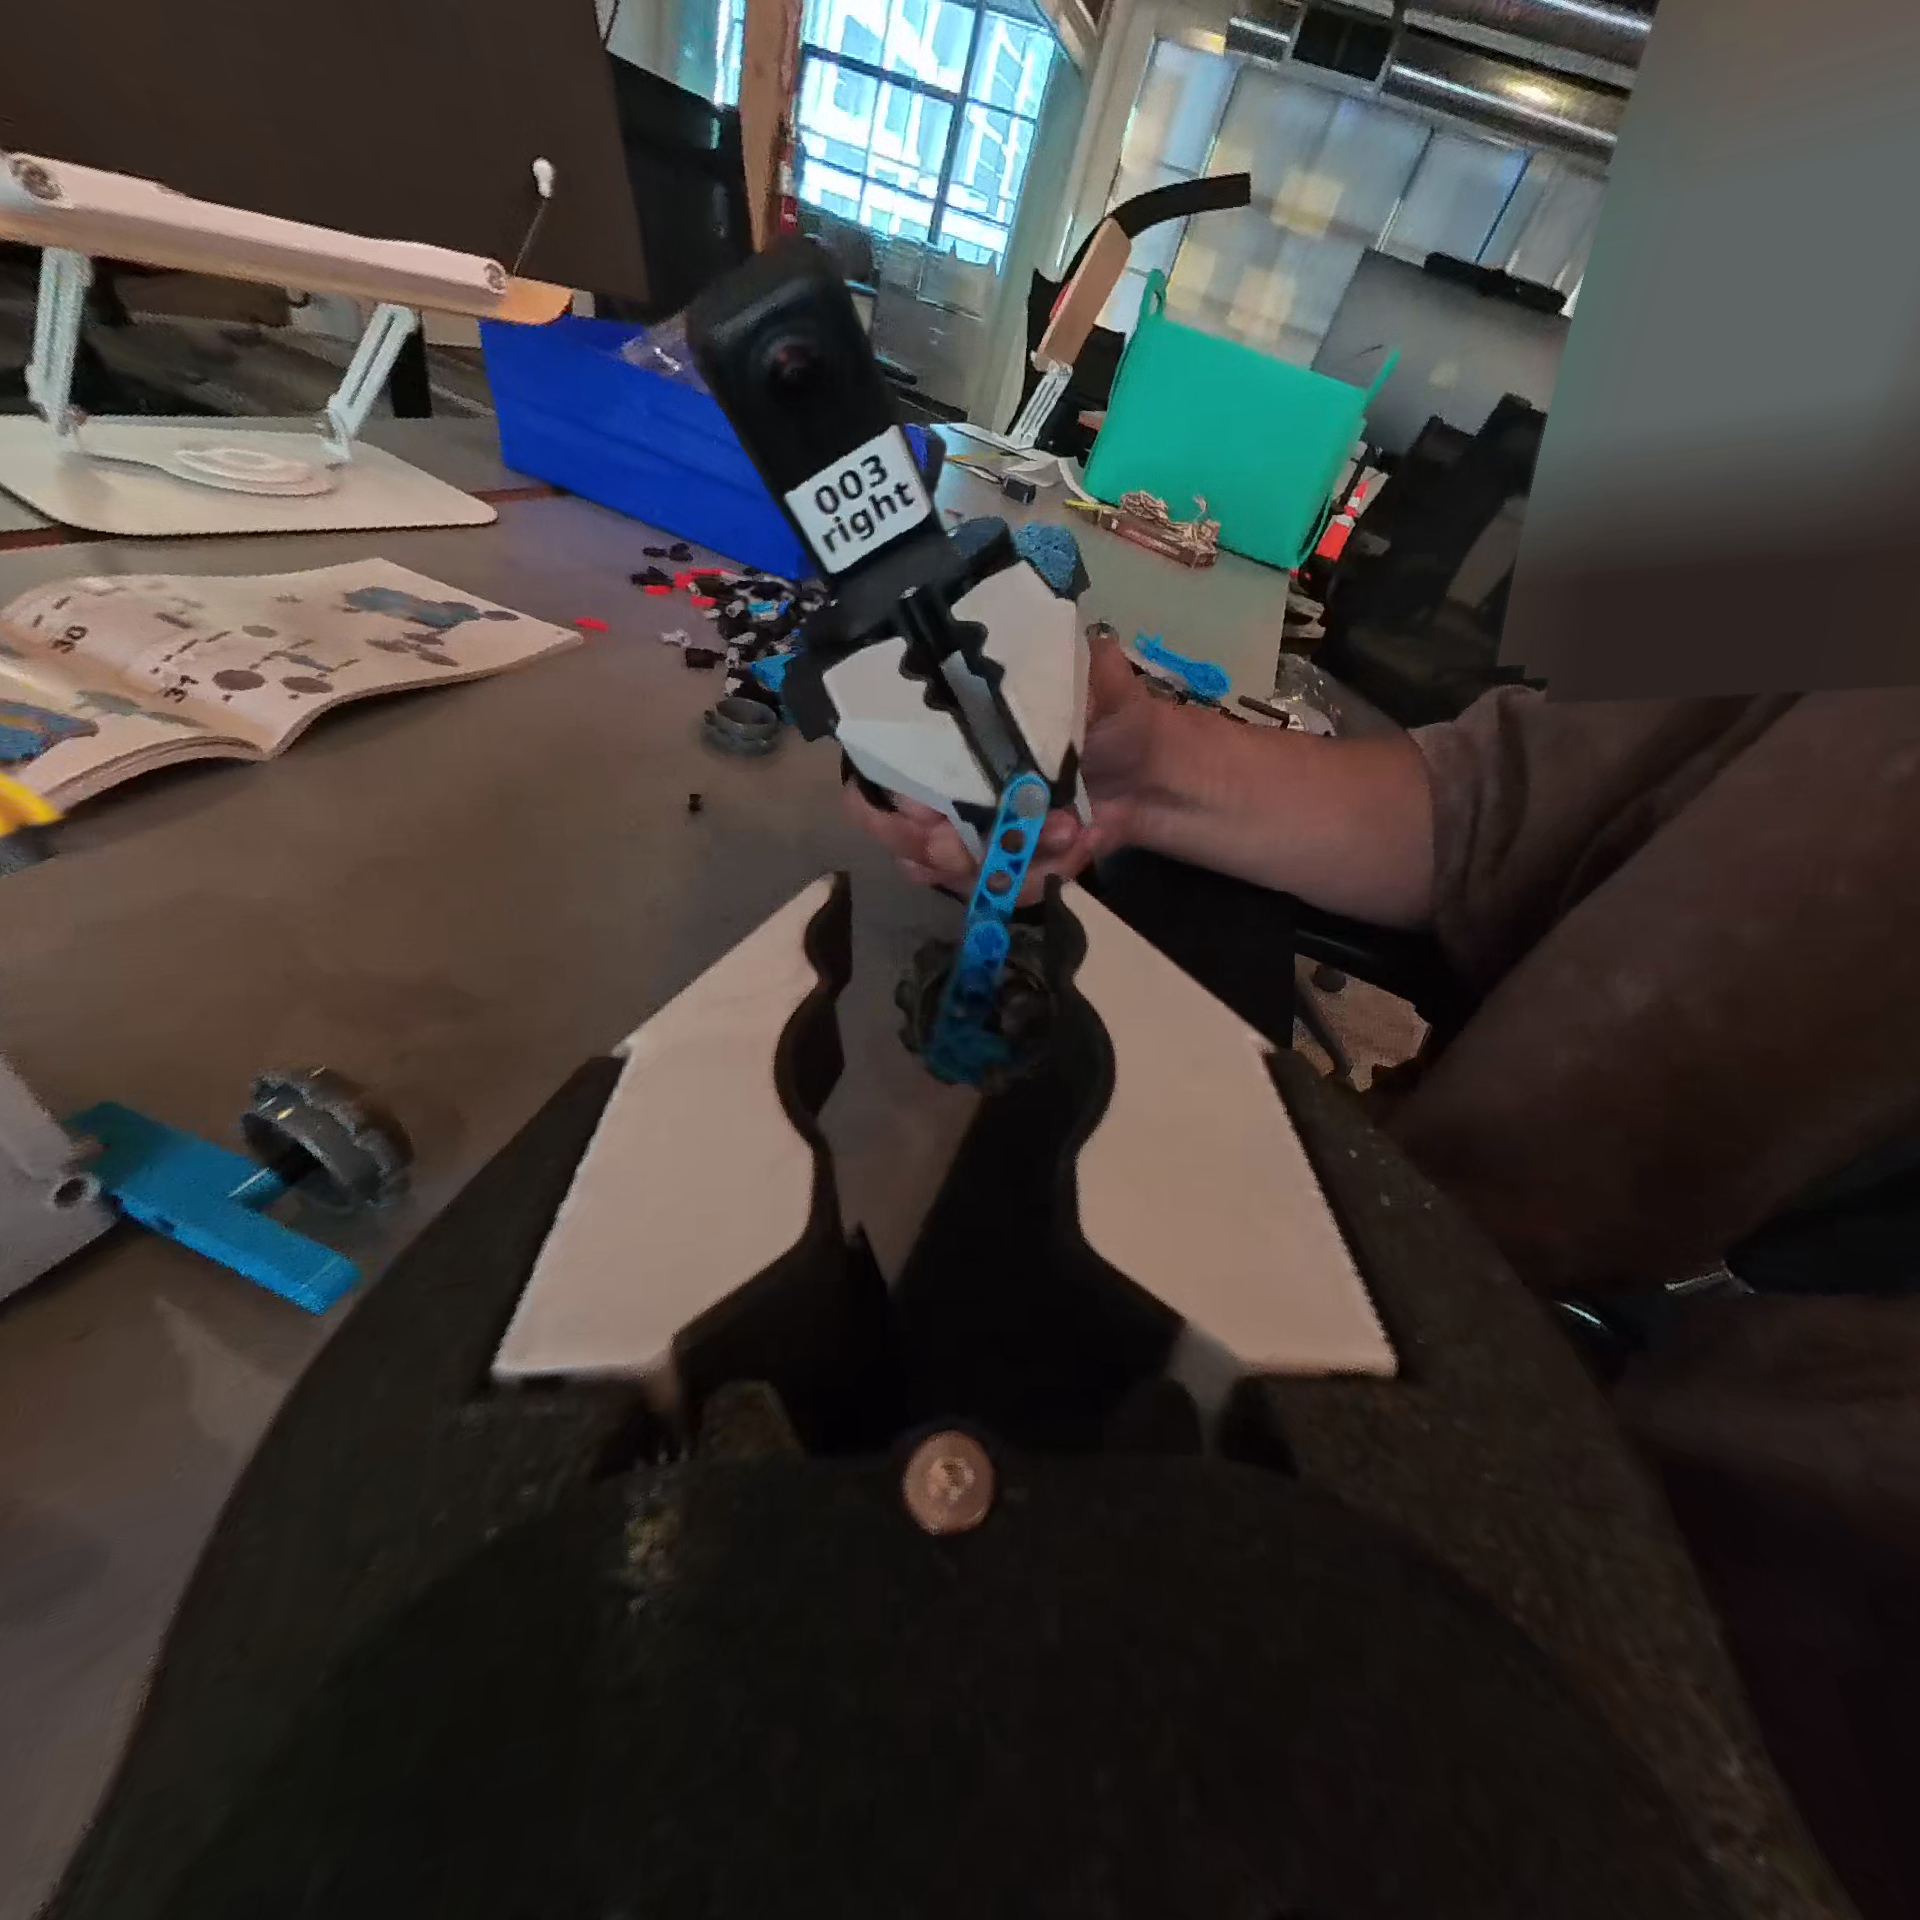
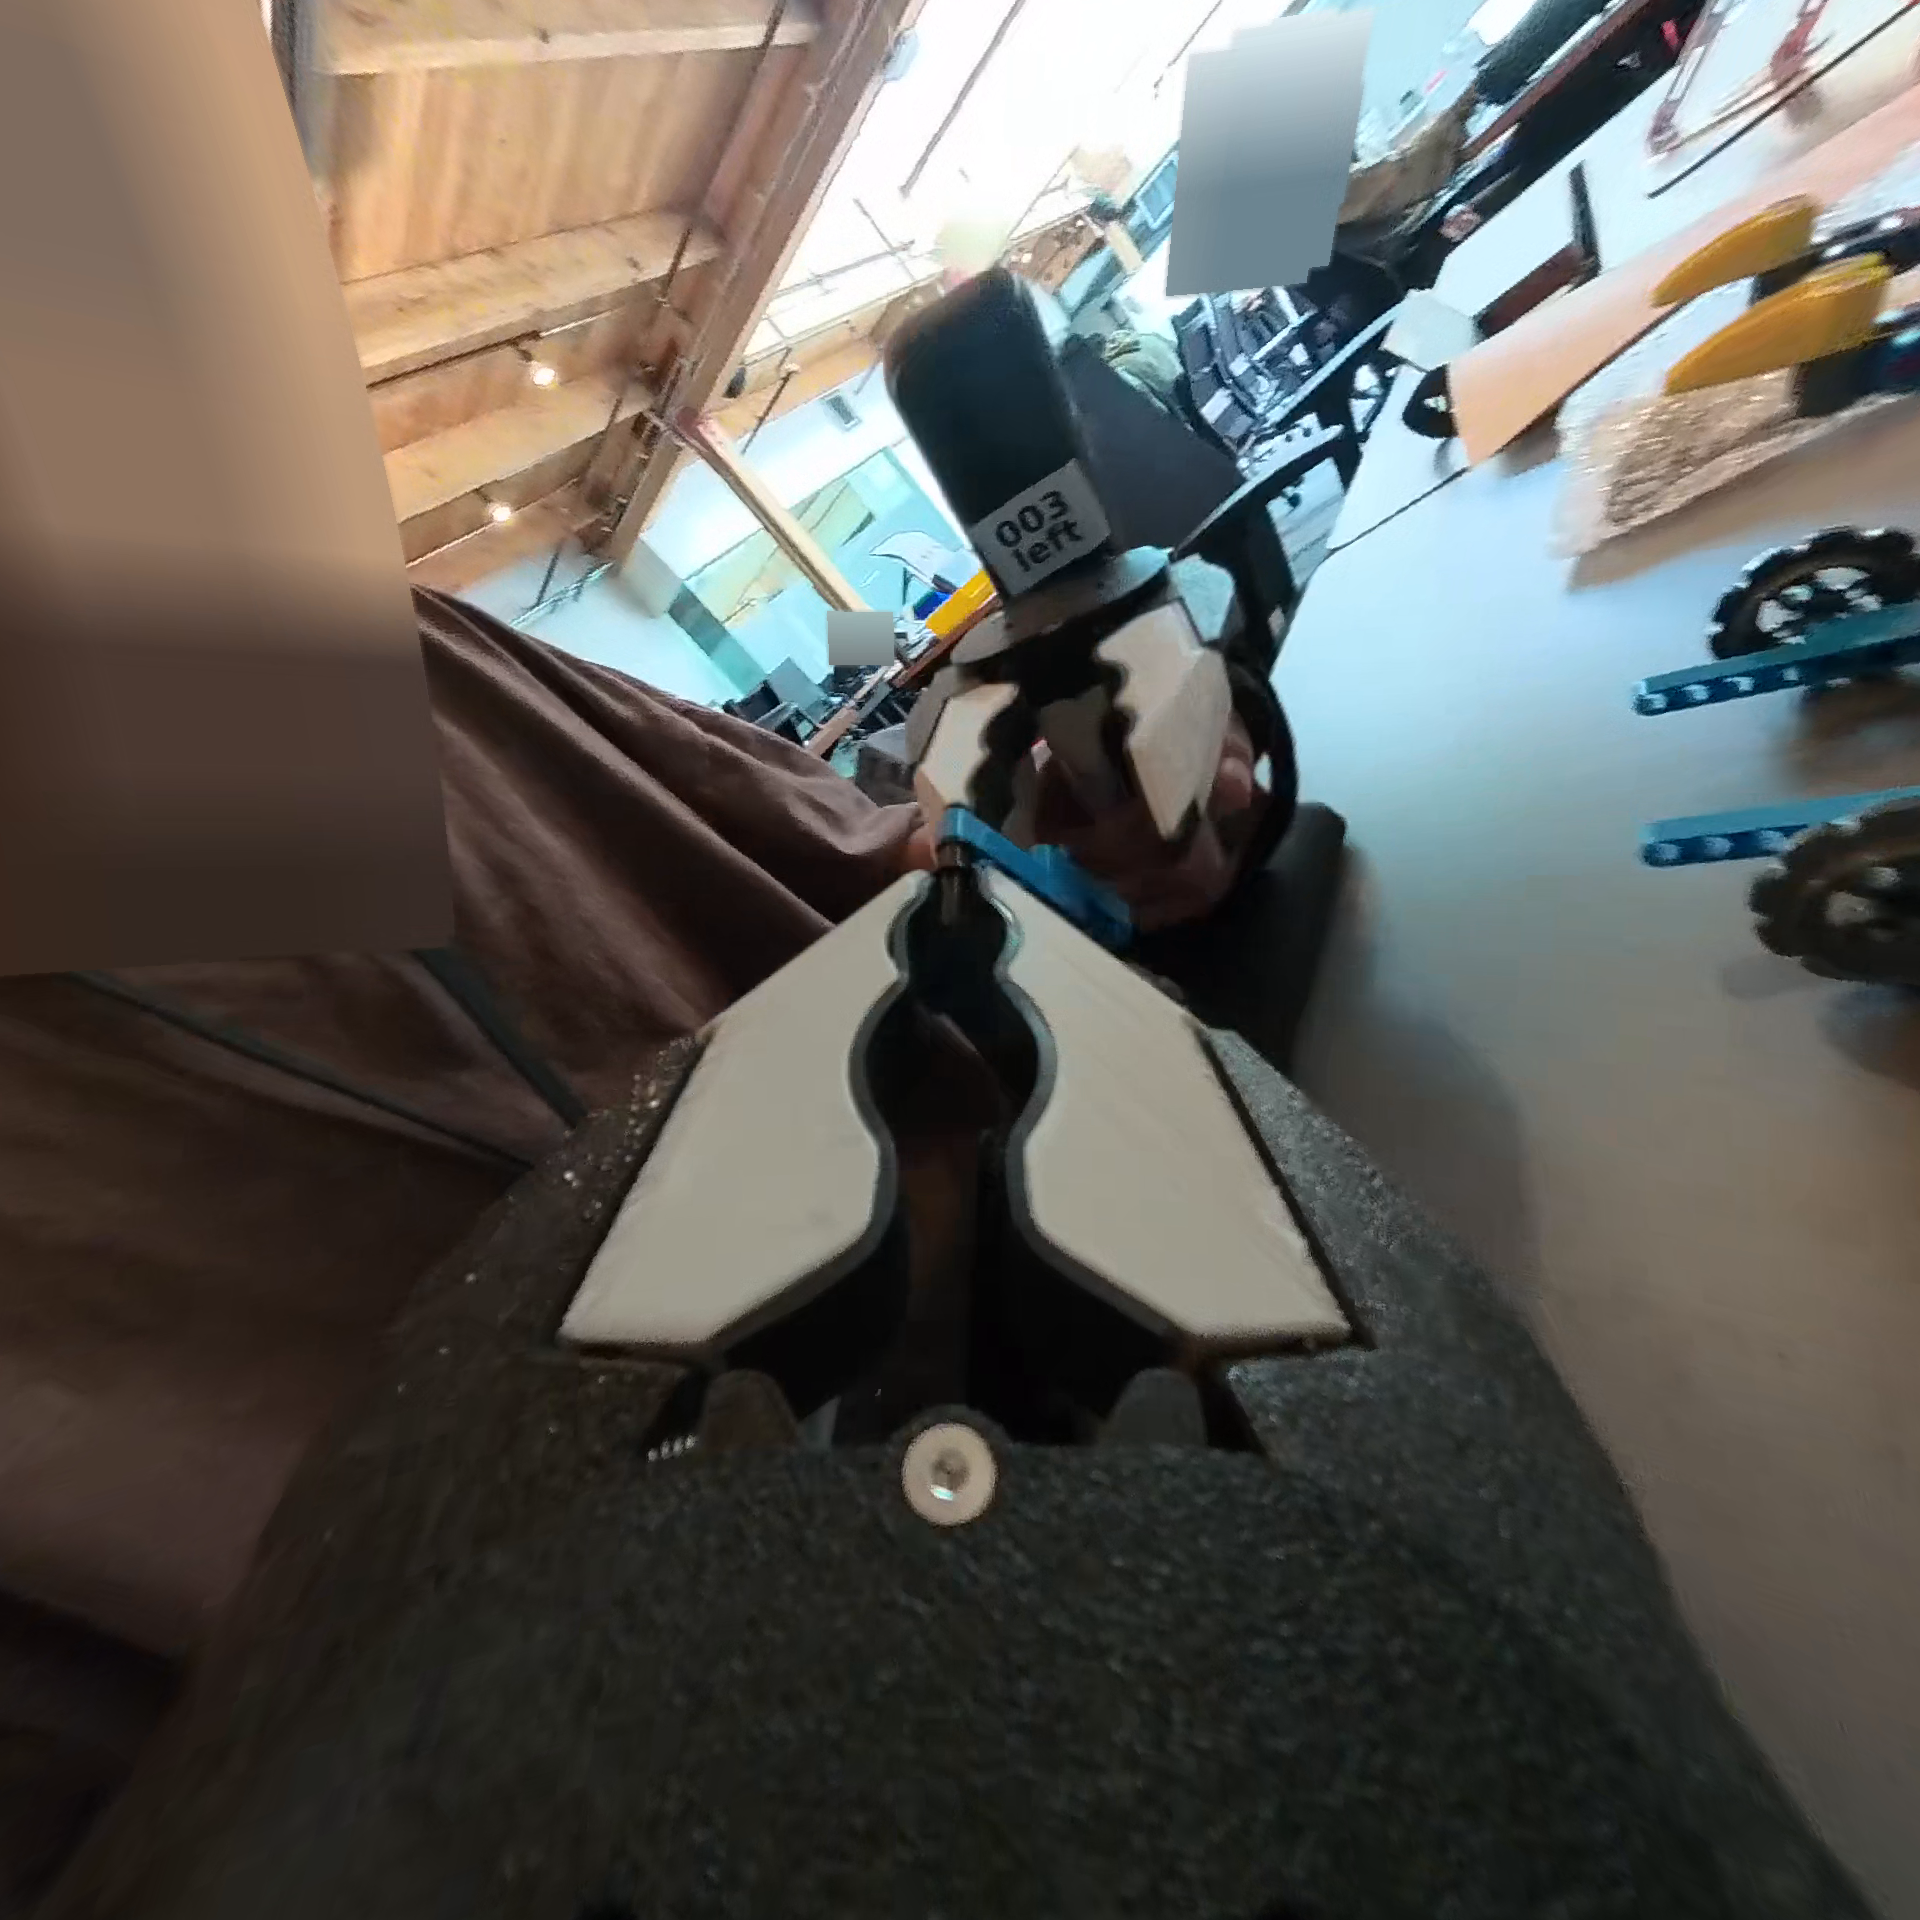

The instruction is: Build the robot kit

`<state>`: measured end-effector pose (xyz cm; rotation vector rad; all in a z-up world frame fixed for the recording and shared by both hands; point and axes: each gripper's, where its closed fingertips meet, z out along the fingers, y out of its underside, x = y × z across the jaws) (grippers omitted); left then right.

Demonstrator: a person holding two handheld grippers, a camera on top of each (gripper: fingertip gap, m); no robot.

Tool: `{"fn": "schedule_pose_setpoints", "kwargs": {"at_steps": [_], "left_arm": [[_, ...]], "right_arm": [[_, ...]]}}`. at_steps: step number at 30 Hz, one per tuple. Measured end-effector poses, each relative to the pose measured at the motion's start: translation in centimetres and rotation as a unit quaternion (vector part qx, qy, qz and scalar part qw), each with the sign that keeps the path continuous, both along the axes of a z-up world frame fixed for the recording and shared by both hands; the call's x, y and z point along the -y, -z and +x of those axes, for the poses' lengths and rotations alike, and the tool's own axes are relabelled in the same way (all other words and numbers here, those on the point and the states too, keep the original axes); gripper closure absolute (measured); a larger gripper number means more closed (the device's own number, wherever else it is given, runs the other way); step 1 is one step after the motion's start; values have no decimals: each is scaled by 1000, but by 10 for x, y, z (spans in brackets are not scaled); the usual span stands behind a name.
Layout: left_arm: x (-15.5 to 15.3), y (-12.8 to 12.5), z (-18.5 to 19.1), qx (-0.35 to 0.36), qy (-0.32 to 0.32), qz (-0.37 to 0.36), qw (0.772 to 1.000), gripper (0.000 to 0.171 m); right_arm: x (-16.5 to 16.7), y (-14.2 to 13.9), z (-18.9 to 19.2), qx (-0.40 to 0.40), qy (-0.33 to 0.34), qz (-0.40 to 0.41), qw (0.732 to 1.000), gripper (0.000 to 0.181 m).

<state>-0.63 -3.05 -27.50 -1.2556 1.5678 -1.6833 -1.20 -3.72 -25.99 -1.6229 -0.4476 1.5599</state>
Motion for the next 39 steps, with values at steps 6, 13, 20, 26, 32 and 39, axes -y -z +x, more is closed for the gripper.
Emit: {"fn": "schedule_pose_setpoints", "kwargs": {"at_steps": [6, 13, 20, 26, 32, 39], "left_arm": [[4, 7, 5, 1, -32, 74, 997, 165], [-41, 22, 16, -15, -243, 321, 915, 165], [-31, 28, 21, 1, -256, 461, 850, 166], [-30, 31, 21, -1, -268, 513, 815, 166], [-31, 36, 23, -12, -273, 543, 794, 166], [-30, 43, 24, -25, -269, 566, 779, 166]], "right_arm": [[-9, 8, 6, 33, 40, -1, 999, 176], [-39, 26, 43, 201, 289, 40, 935, 139], [-39, 31, 32, 225, 332, 39, 915, 123], [-37, 28, 36, 247, 350, 55, 902, 142], [-34, 36, 27, 319, 337, 62, 884, 146], [-34, 46, 30, 387, 336, 74, 855, 162]]}}
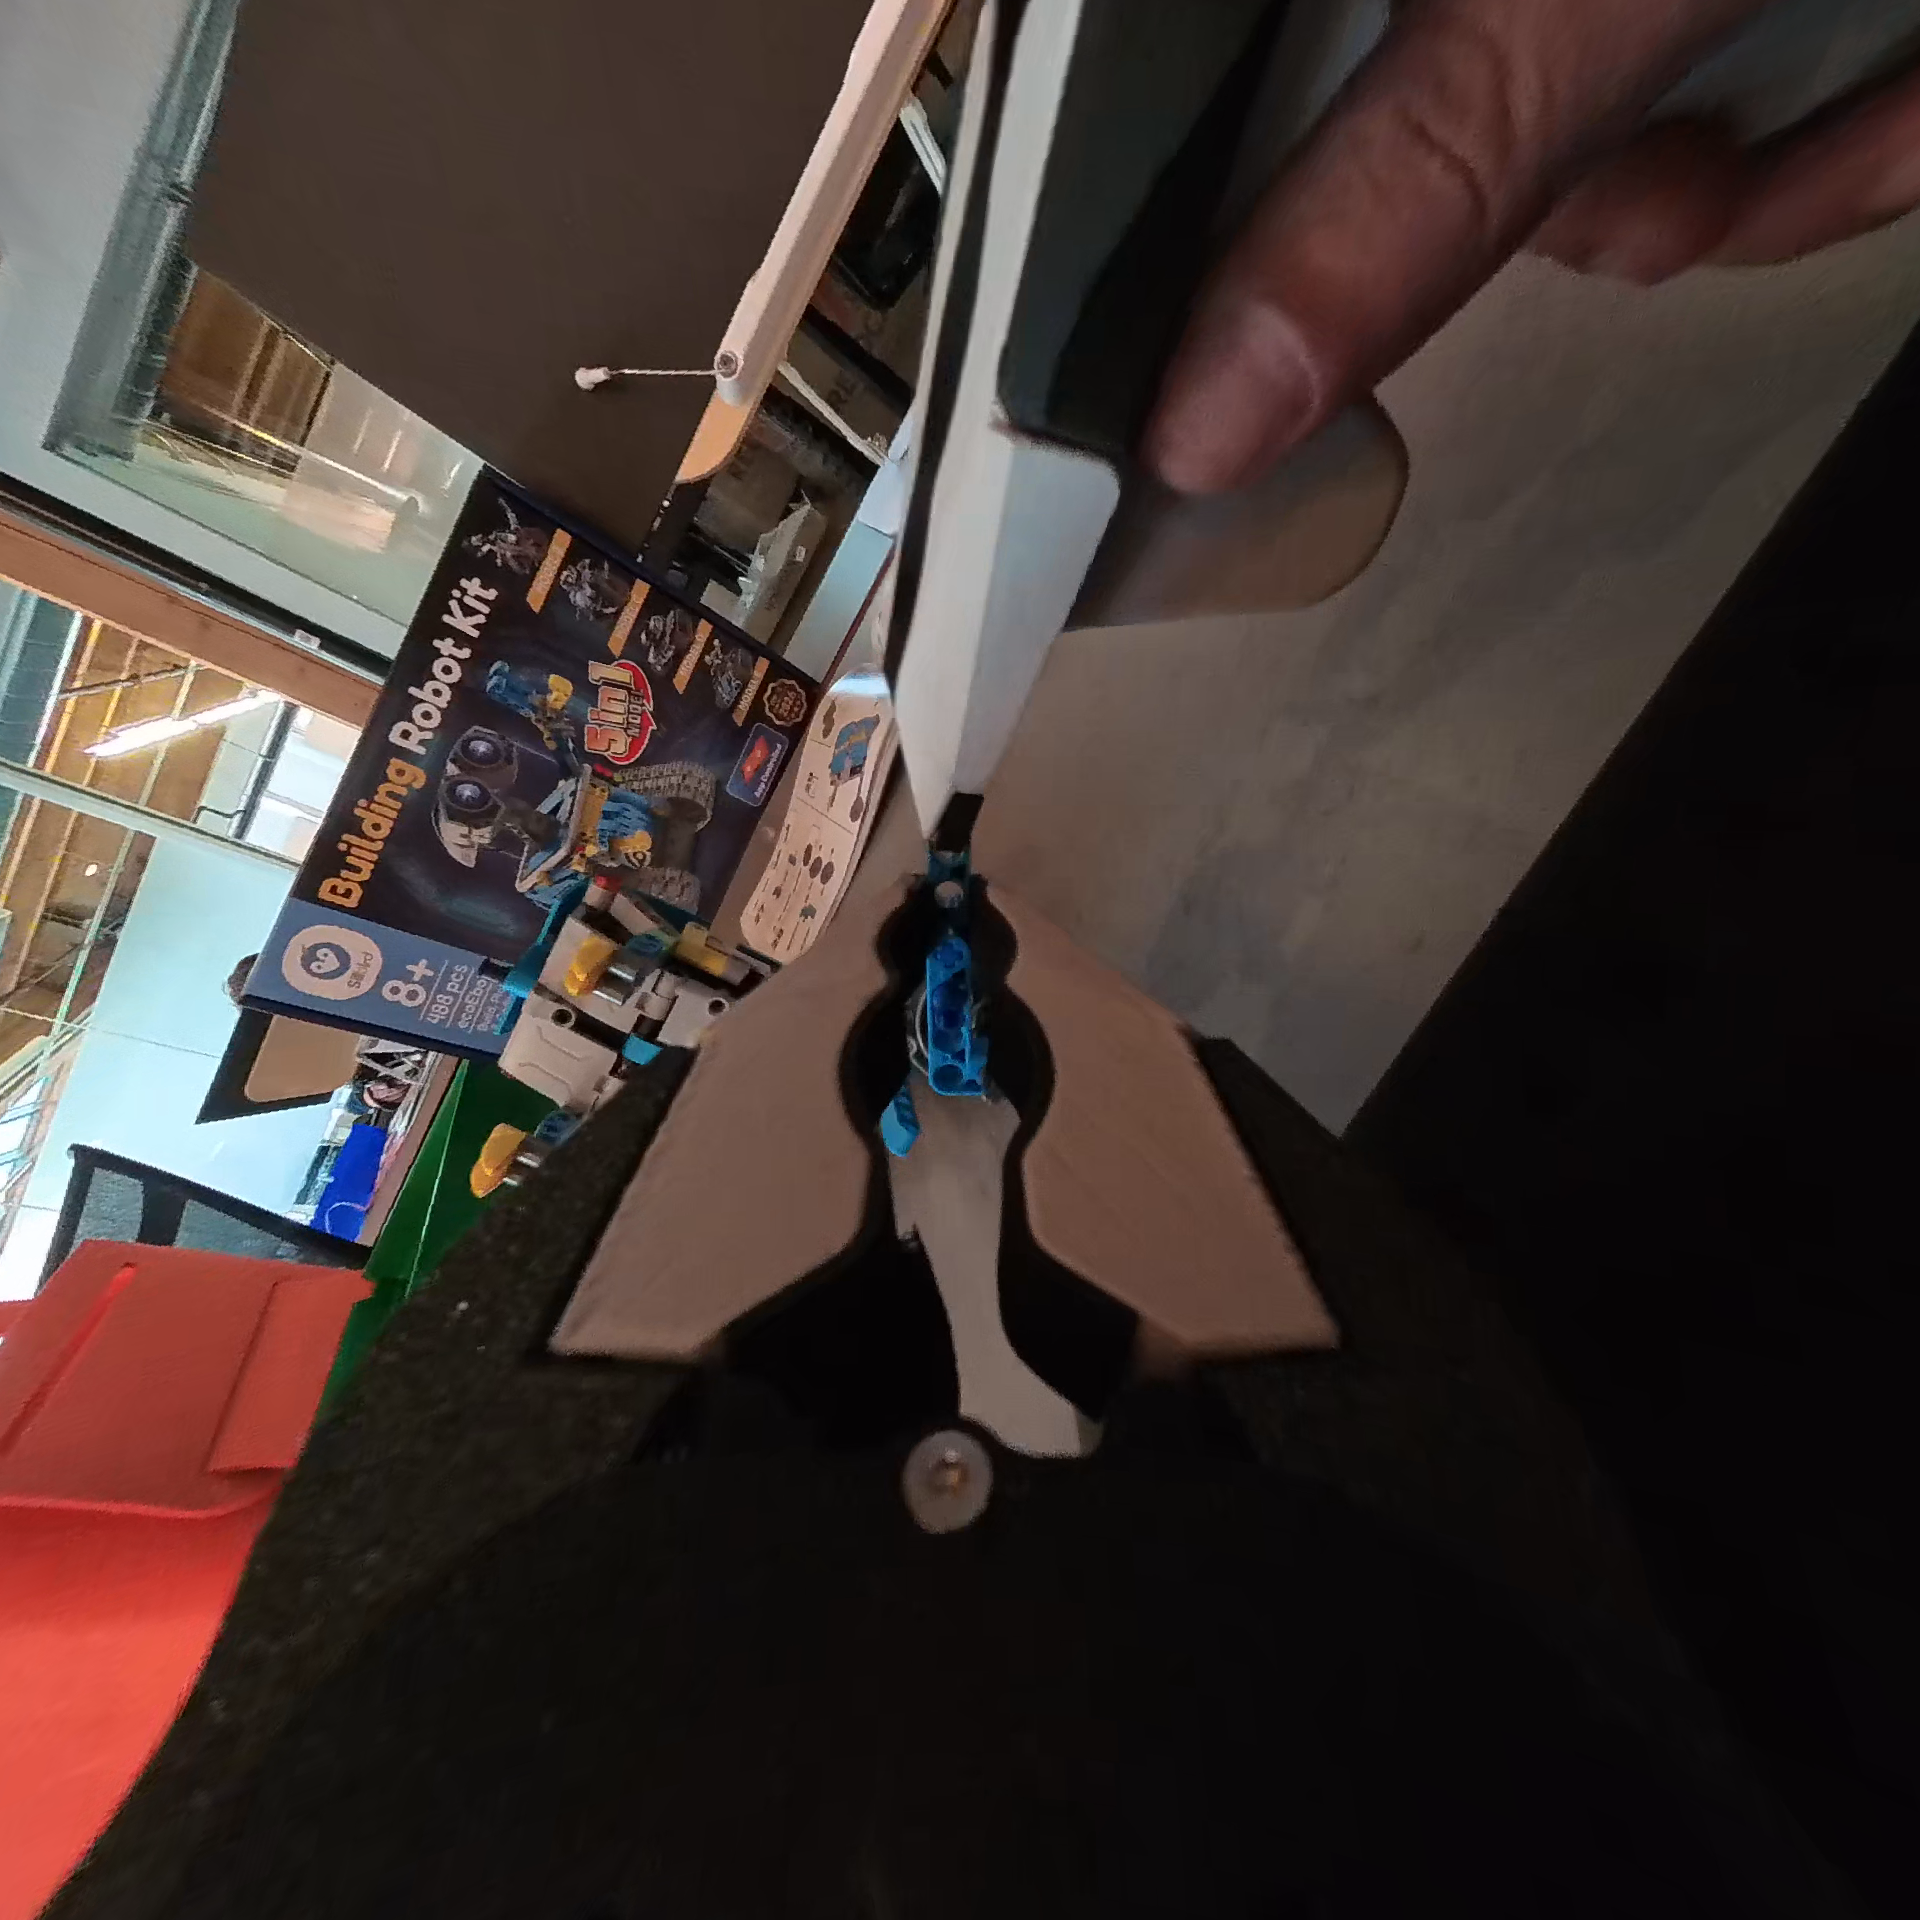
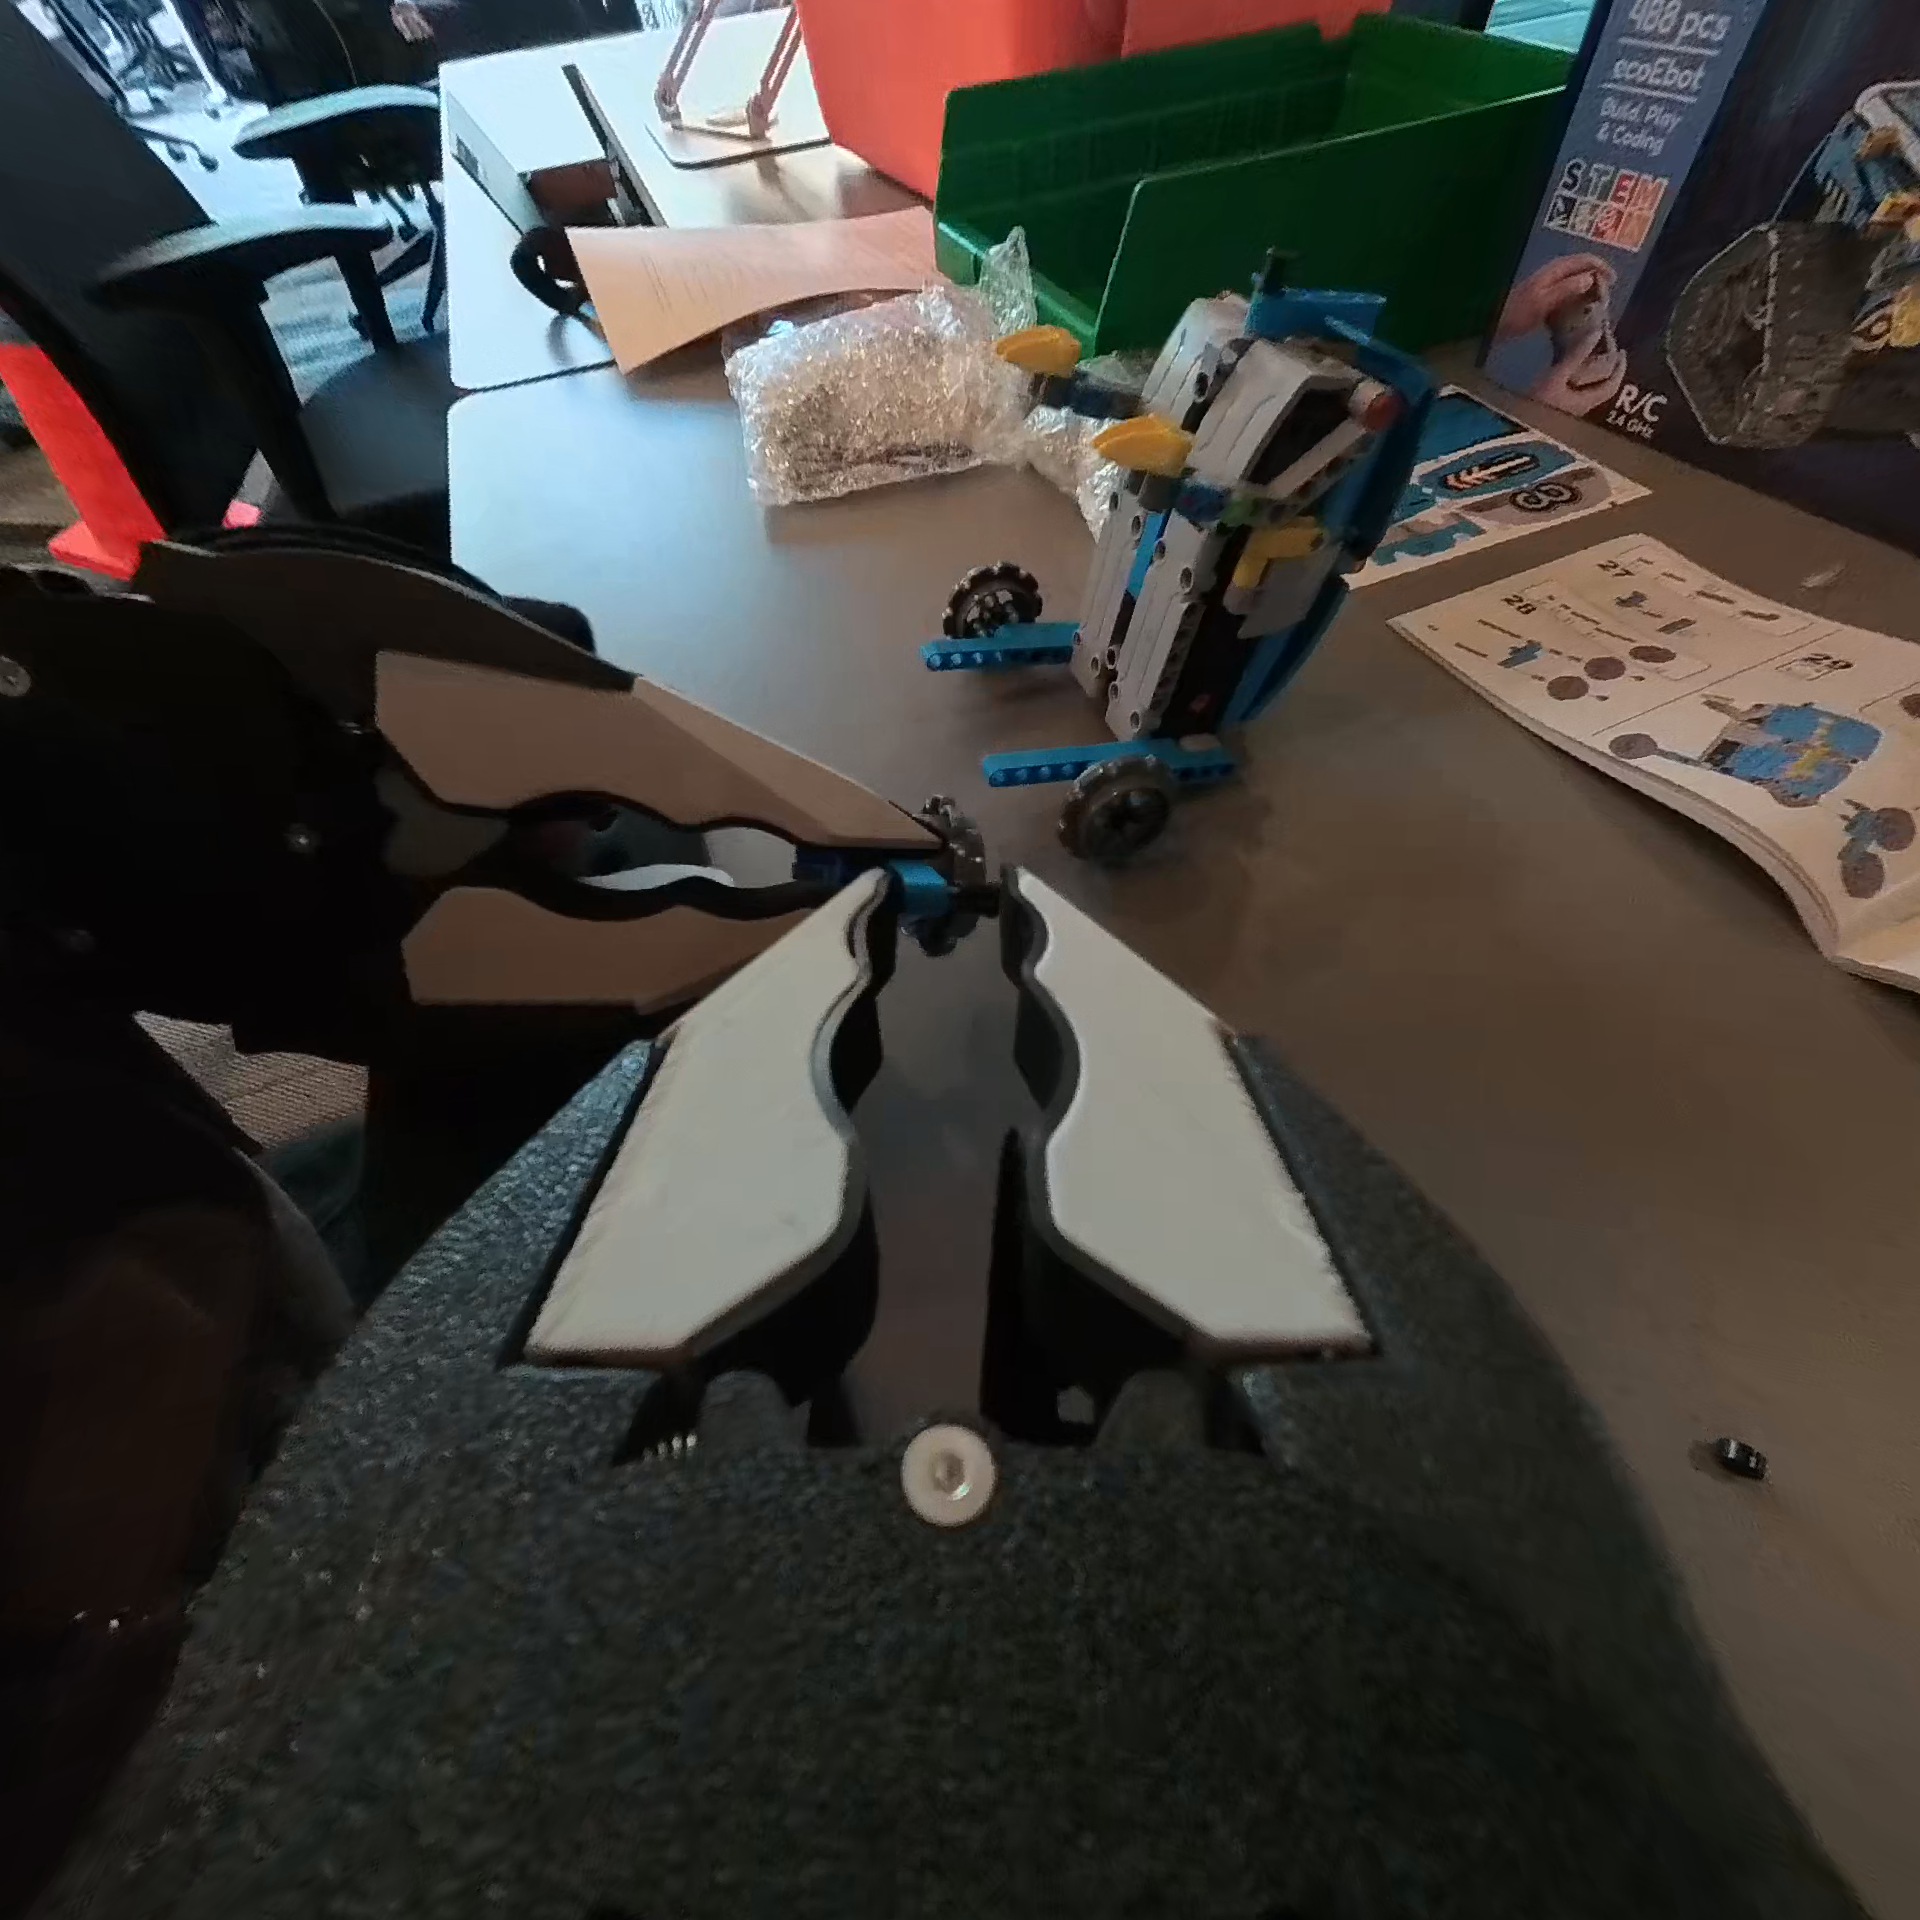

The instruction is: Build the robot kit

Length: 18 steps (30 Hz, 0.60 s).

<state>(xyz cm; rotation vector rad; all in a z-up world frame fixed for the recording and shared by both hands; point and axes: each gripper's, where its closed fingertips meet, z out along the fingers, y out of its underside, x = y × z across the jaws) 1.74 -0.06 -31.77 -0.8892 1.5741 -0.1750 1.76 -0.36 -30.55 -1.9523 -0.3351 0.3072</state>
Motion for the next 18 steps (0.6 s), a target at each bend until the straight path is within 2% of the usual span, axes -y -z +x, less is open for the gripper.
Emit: {"fn": "schedule_pose_setpoints", "kwargs": {"at_steps": [18], "left_arm": [[-2, 2, 0, -5, -13, 16, 1000, 166]], "right_arm": [[-2, 4, -1, -13, -10, -10, 1000, 165]]}}
